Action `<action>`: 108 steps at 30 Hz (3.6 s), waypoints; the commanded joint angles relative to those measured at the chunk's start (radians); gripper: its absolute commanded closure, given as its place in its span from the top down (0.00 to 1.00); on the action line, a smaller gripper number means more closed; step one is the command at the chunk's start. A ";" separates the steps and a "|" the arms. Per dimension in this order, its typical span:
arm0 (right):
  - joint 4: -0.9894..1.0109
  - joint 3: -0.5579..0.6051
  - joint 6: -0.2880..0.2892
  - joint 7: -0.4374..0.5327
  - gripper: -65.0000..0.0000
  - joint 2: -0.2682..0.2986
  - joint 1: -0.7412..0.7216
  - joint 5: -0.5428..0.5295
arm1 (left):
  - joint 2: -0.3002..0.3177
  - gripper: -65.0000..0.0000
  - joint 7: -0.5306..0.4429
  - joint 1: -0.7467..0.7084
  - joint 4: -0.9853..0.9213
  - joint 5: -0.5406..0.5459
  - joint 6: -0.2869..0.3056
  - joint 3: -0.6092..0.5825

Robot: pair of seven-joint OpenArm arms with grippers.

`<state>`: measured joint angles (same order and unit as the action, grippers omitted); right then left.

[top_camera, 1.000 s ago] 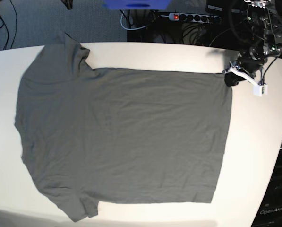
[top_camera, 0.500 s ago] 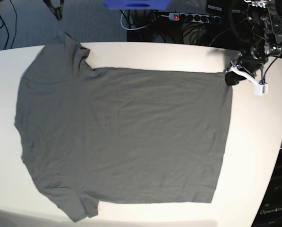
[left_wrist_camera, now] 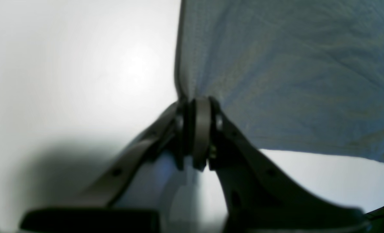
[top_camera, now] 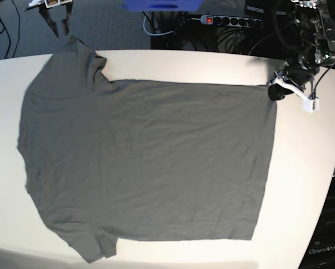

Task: Fold the T-shirt properly
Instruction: 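Lower the right gripper to the collar-side shoulder corner and pinch it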

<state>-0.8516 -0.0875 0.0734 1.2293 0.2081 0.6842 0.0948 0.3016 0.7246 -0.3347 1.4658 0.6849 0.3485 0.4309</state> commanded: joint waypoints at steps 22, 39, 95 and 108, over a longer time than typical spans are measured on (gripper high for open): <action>-0.011 -0.005 0.170 -0.021 0.48 -0.074 -0.016 -0.011 | 0.006 0.04 0.077 -0.004 -0.001 -0.040 -0.019 0.001; -0.008 -0.008 0.170 -0.082 0.48 -0.060 -0.076 -0.011 | 0.006 0.04 0.076 -0.004 -0.001 -0.040 -0.019 0.003; -0.038 -0.160 0.167 -0.003 0.55 -0.166 -0.014 -0.010 | 0.028 0.04 0.071 -0.002 -0.001 -0.040 -0.018 0.003; -0.036 -0.165 0.167 -0.006 0.61 -0.201 -0.024 0.116 | 0.028 0.04 0.071 -0.004 -0.001 -0.040 -0.018 0.001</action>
<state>-0.8810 -0.2485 0.2390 1.1934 0.0013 0.6468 0.2218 0.3164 0.7593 -0.3298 1.4666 0.6888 0.3485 0.4335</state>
